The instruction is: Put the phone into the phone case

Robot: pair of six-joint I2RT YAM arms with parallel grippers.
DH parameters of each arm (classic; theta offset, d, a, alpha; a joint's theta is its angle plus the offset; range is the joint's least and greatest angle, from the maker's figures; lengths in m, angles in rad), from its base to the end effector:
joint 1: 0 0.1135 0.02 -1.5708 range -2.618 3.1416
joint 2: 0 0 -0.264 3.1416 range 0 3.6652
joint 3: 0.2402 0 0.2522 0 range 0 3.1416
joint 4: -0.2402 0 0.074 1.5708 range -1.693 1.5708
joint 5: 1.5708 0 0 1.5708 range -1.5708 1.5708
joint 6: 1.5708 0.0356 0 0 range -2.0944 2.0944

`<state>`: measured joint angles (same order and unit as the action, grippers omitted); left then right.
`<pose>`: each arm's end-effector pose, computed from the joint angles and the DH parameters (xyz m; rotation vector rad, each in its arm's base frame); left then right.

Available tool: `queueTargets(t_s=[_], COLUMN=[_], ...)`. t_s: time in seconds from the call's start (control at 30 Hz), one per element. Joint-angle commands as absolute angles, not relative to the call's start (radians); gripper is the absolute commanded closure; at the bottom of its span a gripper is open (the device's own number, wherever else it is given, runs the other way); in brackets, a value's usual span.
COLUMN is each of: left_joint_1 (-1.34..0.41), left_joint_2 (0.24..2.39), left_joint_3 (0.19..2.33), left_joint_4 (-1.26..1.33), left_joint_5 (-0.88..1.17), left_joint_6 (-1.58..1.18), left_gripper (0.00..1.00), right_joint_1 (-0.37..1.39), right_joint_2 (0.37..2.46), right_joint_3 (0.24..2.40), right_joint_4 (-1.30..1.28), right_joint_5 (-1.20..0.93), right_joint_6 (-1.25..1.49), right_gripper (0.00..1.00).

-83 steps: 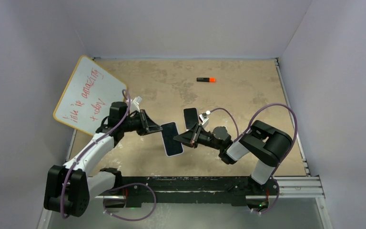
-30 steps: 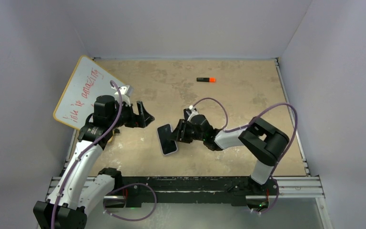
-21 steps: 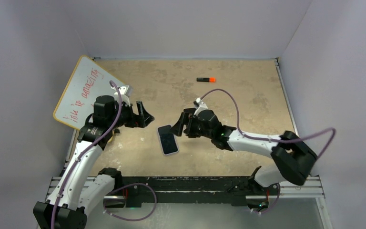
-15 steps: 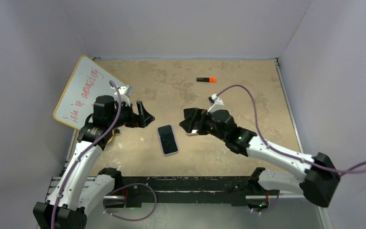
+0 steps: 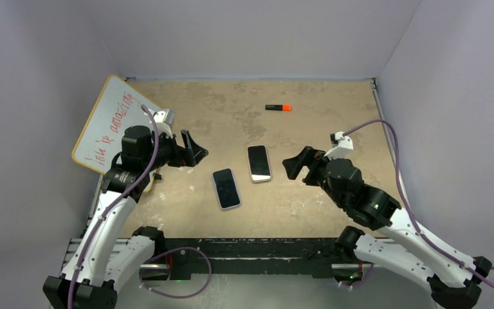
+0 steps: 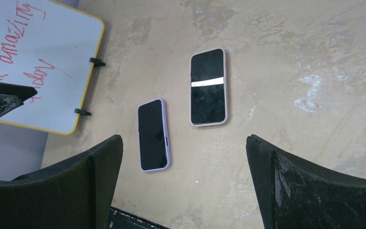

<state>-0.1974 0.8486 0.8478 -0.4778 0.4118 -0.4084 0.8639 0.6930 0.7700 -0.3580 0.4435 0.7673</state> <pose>0.1787 -0.0503 0.3223 0.0436 2.1004 -0.7933 0.1146 0.1106 0.3314 0.2254 1.8742 0.7317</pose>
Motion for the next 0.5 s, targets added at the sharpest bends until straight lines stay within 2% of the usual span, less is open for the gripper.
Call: queueTargets(t_s=[0.0, 0.47], left_joint_1=[-0.193, -0.193], left_joint_2=[0.817, 0.766], left_joint_3=[0.889, 0.901], left_joint_4=[-0.419, -0.404], left_joint_5=[0.396, 0.379], left_joint_6=[-0.444, -0.423], left_gripper=[0.12, 0.13], right_joint_1=[0.866, 0.867], right_joint_2=[0.646, 0.580], right_joint_3=[0.830, 0.802], right_joint_4=[-0.465, -0.437], right_joint_5=[0.521, 0.548], right_joint_6=[0.740, 0.742], right_gripper=[0.01, 0.01])
